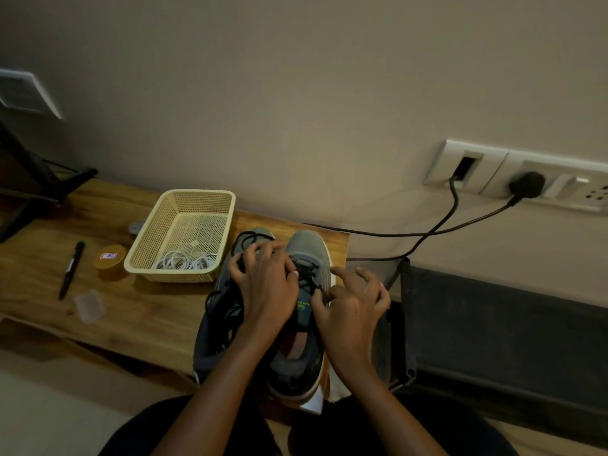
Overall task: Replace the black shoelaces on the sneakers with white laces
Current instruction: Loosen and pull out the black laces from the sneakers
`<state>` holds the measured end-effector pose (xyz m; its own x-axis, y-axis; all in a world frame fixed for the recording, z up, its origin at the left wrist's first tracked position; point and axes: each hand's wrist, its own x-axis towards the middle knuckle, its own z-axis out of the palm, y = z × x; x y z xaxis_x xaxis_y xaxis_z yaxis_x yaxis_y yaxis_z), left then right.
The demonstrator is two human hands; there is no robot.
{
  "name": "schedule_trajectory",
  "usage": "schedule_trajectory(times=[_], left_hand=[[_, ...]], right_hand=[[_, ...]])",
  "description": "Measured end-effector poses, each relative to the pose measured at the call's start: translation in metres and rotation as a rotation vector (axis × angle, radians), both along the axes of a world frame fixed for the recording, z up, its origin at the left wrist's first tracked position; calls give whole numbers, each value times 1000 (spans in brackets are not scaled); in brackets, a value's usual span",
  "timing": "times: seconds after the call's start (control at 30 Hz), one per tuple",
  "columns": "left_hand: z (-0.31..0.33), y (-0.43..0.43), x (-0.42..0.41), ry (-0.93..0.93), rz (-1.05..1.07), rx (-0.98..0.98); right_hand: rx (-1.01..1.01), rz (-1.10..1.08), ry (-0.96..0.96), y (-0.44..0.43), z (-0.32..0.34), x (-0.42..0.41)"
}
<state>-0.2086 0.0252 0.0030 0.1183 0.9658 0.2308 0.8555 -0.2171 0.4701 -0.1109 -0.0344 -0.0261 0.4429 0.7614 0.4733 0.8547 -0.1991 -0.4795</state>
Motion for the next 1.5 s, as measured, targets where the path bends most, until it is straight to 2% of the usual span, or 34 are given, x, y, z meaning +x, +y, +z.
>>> schedule_trajectory(times=[0.23, 0.33, 0.4, 0.53, 0.63, 0.7, 0.77, 0.87, 1.0, 1.23, 1.33, 1.5], left_hand=[[2, 1, 0, -21, 53, 3], [13, 4, -9, -8, 77, 86], [22, 14, -23, -68, 155, 125], [35, 28, -55, -216, 343, -36], [39, 21, -57, -219, 286, -89], [35, 7, -47, -99, 102, -116], [25, -10, -34, 102, -46, -154], [11, -21, -21, 313, -56, -125], [8, -20, -17, 337, 6, -30], [4, -21, -16, 305, 21, 56], [2, -19, -17, 285, 42, 66], [-3, -17, -16, 215, 52, 90]], right_hand=[[-9, 4, 13, -1, 1, -1], [-23, 8, 51, 0, 2, -1], [-43, 5, 82, 0, 4, -1], [-172, 46, 197, -1, 24, -5], [-295, 135, 260, 16, 44, 8], [-380, 245, 237, 33, 51, 17], [-497, 334, 202, 45, 52, 17], [-604, 386, 103, 52, 47, 10], [-592, 364, -10, 51, 44, 1], [-402, 290, -268, 46, 38, -7], [-312, 159, -255, 45, 36, -6], [-373, 45, -162, 47, 39, 15]])
